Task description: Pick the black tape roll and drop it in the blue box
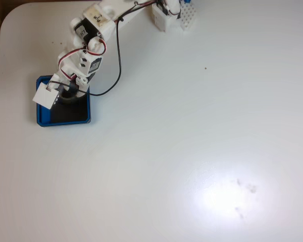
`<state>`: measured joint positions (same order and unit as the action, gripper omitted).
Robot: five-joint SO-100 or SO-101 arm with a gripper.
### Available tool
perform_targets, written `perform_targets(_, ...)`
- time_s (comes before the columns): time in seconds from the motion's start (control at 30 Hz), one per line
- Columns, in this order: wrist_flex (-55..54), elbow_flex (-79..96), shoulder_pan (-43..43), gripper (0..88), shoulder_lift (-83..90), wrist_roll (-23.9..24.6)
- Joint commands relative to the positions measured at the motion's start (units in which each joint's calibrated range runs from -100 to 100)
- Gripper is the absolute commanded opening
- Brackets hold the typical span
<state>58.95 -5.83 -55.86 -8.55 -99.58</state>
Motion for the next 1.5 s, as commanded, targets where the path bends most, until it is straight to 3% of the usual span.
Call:
perform_targets(0.0,-0.5,-4.3,-0.4,16.5,0.7,-0.1)
perform_targets(0.2,-0.5,-3.1,-1.0,15.8,1.2,-0.1)
perform_targets(0.33,-0.7,1.8,-1.4,8.2,8.0,0.1)
perform_targets(0.47,-4.6,14.6,-1.3,0.2,21.7,0.7)
perform_targets(0.63,-13.5,38.4,1.6,0.6,43.8,0.9)
perform_targets(0.8,-18.9,59.6,10.5,0.7,64.7,0.9)
perform_targets(1.03,-19.2,81.3,36.8,0.6,90.0,2.0)
perform_targets(1.13,-19.2,88.1,43.9,0.6,95.8,3.8)
perform_targets(1.47,-19.3,101.9,50.3,0.7,107.5,4.4)
